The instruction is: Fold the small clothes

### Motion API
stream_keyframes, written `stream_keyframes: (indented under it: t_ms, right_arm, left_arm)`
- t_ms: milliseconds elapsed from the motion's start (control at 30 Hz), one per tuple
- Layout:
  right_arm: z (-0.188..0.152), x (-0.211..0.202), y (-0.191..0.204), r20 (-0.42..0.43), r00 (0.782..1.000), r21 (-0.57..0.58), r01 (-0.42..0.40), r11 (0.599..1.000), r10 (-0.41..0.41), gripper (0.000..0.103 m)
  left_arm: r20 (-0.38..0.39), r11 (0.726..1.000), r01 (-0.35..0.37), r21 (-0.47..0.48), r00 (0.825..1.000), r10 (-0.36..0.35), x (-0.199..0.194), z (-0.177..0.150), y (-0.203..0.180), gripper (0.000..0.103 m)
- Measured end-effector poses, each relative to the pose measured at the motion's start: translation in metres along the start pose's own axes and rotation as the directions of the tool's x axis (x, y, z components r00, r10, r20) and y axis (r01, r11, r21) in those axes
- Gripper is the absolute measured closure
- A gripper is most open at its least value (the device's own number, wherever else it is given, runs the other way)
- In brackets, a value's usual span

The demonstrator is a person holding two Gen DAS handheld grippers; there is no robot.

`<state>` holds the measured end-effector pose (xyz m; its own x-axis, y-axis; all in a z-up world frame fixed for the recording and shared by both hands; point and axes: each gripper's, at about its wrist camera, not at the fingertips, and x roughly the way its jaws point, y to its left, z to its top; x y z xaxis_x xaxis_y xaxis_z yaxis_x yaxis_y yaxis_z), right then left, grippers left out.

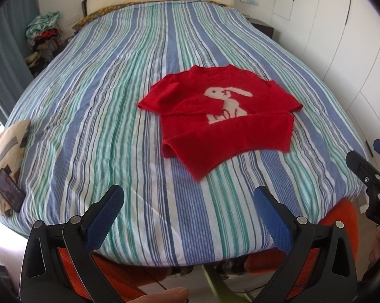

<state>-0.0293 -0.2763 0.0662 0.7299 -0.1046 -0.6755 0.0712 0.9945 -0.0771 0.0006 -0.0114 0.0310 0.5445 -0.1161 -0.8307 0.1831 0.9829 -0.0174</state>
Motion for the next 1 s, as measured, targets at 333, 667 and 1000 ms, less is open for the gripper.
stream_keyframes:
  t_ms: [333, 667, 1000]
  right_arm:
    - [-0.017, 0.008, 0.001, -0.068, 0.998, 0.015, -0.013, 1.000, 0.014, 0.000]
    - [-0.023, 0.010, -0.002, -0.103, 0.995, 0.007, 0.001, 1.000, -0.001, 0.000]
    - [-0.016, 0.013, 0.006, -0.096, 0.995, -0.001, -0.011, 1.000, 0.011, 0.000]
  left_arm:
    - [-0.026, 1.000, -0.017, 0.011, 1.000, 0.017, 0.006, -0.017, 0.013, 0.001]
    - [-0.002, 0.998, 0.061, 0.007, 0.998, -0.061, 0.001, -0.016, 0.008, 0.001]
    - [0.014, 0.998, 0.063, 0.002, 0.998, -0.063, 0.000, -0.017, 0.011, 0.001]
